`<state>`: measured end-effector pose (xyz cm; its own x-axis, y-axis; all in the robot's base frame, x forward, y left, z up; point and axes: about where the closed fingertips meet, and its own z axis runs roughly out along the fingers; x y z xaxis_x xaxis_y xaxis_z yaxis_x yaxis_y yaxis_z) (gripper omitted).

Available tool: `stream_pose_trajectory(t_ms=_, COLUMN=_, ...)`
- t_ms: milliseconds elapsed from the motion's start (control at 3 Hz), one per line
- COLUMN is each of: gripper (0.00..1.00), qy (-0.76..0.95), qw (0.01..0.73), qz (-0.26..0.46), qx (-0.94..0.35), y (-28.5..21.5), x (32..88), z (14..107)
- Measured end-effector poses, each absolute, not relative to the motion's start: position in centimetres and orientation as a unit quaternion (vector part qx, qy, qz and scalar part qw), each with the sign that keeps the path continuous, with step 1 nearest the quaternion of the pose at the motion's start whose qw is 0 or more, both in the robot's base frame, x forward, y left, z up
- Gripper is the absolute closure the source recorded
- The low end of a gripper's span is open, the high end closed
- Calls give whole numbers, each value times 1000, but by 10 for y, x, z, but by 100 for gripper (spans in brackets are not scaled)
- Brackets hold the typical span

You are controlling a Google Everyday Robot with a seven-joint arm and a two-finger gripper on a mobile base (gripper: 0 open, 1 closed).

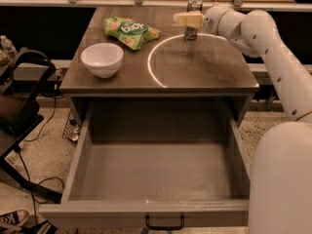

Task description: Place redbull can into white bowl

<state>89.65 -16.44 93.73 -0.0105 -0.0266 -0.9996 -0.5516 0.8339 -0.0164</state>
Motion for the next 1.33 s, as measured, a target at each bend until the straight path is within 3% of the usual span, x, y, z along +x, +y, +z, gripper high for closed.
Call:
stream_pose_trajectory(t_ms=333, gripper=3, qy=679, qw=673, qz=206, qx=-209, y=-150, x=916, z=937)
stream_pose_trajectory(t_ms=667, gripper=34, qy=677, qw=674, qz=212, qx=-207, y=-140, x=927, z=935)
stream_pose_trajectory(t_ms=1000, gripper=56, qy=677, qw=673, qz=213, qx=-209, y=-138, x=927, z=934)
stream_pose_trajectory(t_ms=1333, gripper=88, qy=677, qw=671, qz=216, qx=-210, y=-133, x=928, z=933)
